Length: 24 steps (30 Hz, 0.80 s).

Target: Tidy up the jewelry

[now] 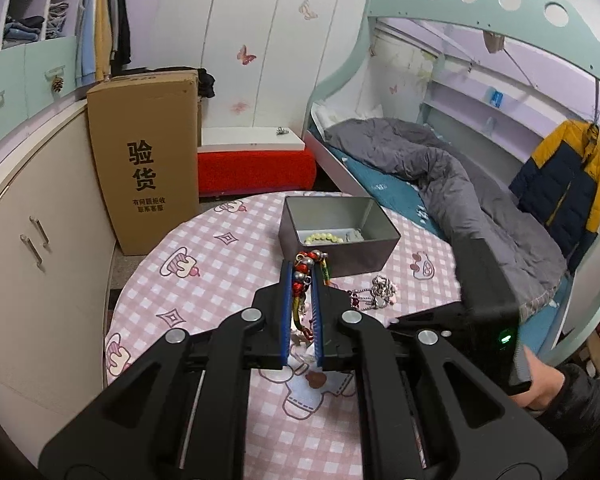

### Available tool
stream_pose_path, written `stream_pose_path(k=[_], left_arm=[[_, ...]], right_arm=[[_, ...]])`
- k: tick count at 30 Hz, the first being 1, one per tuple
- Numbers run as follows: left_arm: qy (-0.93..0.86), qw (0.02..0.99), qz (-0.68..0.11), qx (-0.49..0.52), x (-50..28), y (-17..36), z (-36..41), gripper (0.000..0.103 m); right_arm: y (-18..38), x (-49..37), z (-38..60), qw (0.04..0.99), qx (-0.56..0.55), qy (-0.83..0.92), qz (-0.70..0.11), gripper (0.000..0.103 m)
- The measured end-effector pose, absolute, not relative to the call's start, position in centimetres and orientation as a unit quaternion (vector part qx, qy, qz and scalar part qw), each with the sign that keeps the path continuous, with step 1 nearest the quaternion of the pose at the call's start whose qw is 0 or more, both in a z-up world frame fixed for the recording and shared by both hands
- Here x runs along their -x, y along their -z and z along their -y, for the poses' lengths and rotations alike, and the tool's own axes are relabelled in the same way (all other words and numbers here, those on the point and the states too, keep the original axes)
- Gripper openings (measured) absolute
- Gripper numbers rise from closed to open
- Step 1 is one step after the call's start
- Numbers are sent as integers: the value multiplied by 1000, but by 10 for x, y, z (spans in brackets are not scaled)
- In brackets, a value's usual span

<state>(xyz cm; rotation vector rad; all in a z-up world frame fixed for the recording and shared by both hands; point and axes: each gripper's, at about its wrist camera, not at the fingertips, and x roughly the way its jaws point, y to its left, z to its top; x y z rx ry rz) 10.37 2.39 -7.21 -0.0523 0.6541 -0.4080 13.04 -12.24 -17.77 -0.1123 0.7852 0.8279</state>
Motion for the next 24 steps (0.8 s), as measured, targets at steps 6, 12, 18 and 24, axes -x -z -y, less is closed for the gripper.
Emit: stream_pose_path(k=[6, 12, 18, 24], left_arm=[[229, 917, -326, 18, -99, 78, -5, 8], [239, 920, -309, 28, -96, 69, -2, 7], [237, 928, -287, 22, -96, 55, -2, 3], [242, 921, -305, 22, -97, 67, -2, 3]], right_arm=[[182, -122, 136, 848, 71, -358, -385, 1], [193, -112, 140, 848, 96, -329, -405, 1], [201, -109, 158, 850, 66, -318, -414, 1], [187, -107, 171, 853, 13, -334, -400, 1]])
